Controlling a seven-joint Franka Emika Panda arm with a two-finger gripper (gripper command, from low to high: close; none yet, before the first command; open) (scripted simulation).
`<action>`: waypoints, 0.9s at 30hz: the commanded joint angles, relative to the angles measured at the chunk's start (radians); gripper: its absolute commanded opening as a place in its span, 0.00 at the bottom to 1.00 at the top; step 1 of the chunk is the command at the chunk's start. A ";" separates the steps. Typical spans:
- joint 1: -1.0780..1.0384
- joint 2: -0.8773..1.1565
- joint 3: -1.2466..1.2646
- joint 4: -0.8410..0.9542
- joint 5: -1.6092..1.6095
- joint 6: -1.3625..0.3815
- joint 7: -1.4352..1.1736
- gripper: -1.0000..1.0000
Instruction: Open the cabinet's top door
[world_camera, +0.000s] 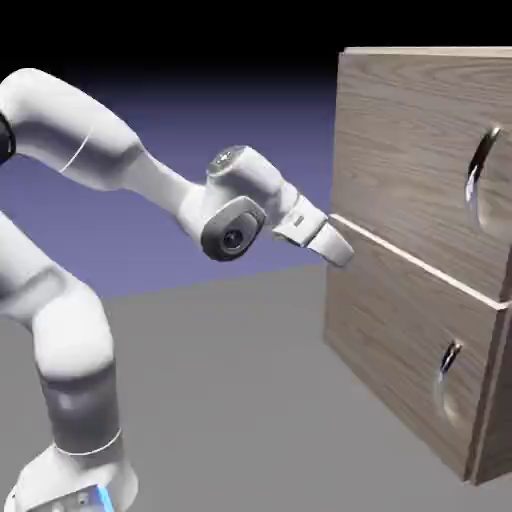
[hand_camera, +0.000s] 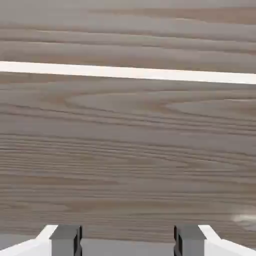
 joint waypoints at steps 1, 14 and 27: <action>0.017 -0.007 -0.020 0.012 -0.044 0.000 -0.022 0.50; 0.243 -0.101 -0.280 0.164 -0.609 0.005 -0.313 0.50; 0.468 -0.196 -0.539 0.315 -1.174 0.009 -0.604 0.50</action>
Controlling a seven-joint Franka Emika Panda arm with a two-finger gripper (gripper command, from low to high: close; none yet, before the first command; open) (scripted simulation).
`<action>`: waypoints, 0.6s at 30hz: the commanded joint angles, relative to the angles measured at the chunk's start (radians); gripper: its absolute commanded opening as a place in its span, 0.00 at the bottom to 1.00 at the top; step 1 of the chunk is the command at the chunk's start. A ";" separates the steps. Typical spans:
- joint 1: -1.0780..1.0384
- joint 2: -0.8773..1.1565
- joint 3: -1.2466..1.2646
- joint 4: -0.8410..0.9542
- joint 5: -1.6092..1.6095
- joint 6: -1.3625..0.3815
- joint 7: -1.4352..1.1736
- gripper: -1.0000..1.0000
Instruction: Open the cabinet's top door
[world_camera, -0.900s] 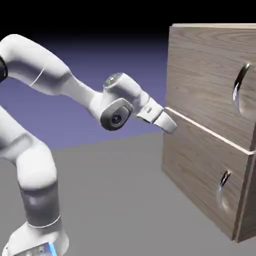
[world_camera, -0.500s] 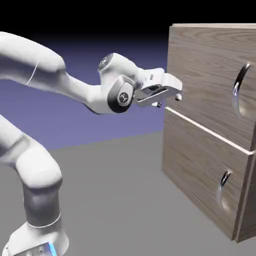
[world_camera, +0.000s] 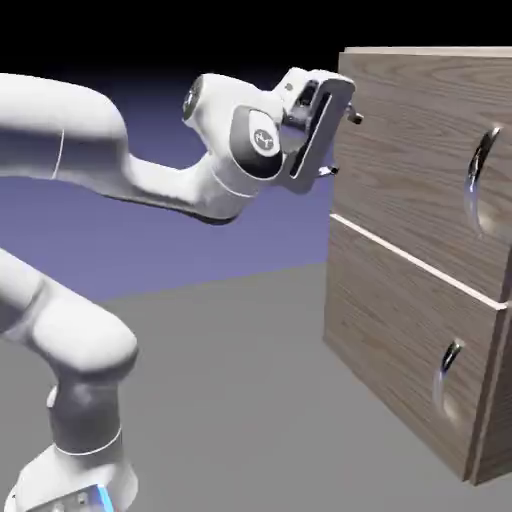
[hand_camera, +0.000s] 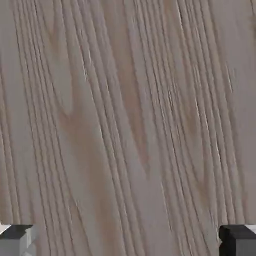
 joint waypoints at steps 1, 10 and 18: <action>0.017 -0.007 -0.020 0.012 -0.044 0.000 -0.022 0.50; 0.173 -0.072 -0.200 0.117 -0.435 0.003 -0.224 0.50; 0.312 -0.130 -0.360 0.210 -0.783 0.006 -0.402 0.50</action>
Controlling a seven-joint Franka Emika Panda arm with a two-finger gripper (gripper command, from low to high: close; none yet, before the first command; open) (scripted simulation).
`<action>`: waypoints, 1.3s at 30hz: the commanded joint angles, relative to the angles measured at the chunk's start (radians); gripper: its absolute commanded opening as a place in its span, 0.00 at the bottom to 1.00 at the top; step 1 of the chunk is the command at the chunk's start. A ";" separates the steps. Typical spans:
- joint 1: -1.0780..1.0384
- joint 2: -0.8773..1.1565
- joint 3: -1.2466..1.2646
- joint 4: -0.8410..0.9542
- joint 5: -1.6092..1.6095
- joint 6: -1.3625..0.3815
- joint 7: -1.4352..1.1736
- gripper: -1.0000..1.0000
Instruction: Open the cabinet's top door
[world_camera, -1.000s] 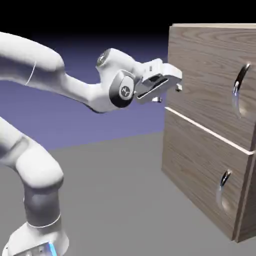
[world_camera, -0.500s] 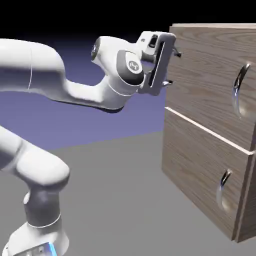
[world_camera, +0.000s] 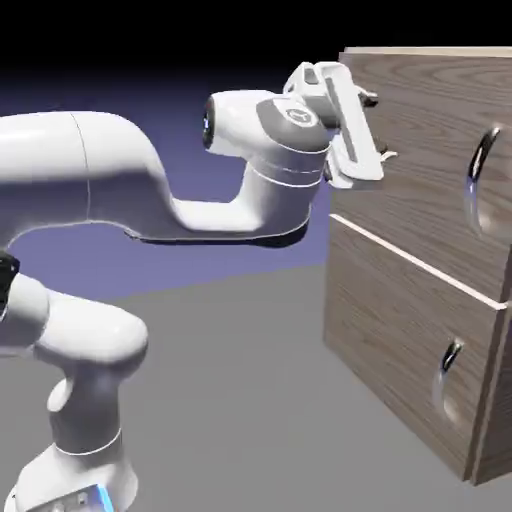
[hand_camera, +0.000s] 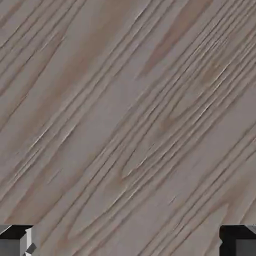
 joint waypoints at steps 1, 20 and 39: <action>0.017 -0.007 -0.020 0.012 -0.044 0.000 -0.022 0.50; 0.402 -0.085 -0.373 0.283 -0.647 -0.011 -0.340 0.50; -0.144 -0.129 0.041 -0.223 -0.457 -0.349 -0.310 0.00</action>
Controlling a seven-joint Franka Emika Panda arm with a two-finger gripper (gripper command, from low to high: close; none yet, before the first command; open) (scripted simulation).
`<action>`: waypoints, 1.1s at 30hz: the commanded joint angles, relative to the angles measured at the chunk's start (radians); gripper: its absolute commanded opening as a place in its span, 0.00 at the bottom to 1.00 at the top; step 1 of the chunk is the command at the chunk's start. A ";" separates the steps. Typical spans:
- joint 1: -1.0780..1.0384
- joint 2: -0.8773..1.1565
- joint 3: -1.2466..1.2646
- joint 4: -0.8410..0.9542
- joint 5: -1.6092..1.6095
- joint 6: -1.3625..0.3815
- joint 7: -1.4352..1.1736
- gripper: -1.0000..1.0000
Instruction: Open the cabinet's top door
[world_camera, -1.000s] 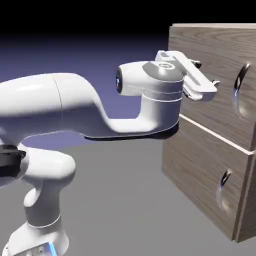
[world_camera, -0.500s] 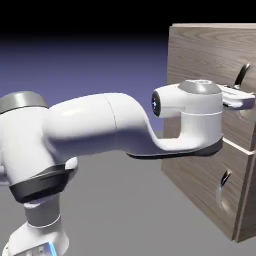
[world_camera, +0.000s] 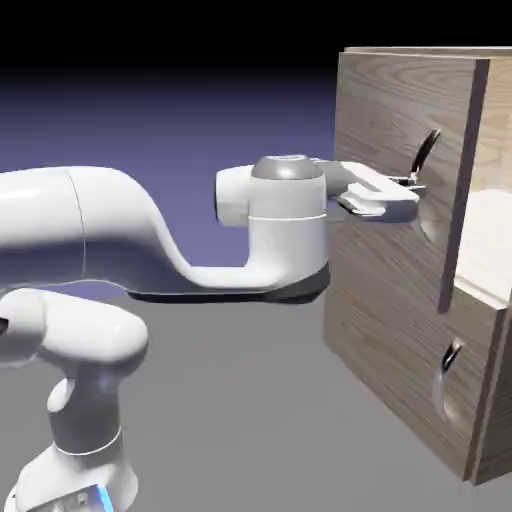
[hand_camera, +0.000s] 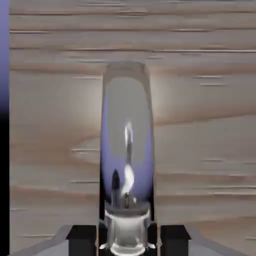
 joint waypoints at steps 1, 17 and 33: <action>-0.036 -0.012 0.034 -0.033 0.023 -0.021 -0.006 0.00; -0.427 -0.282 0.604 -0.412 0.593 -0.308 -0.144 0.00; -0.380 -0.418 1.183 -0.464 1.217 -0.717 -0.247 0.00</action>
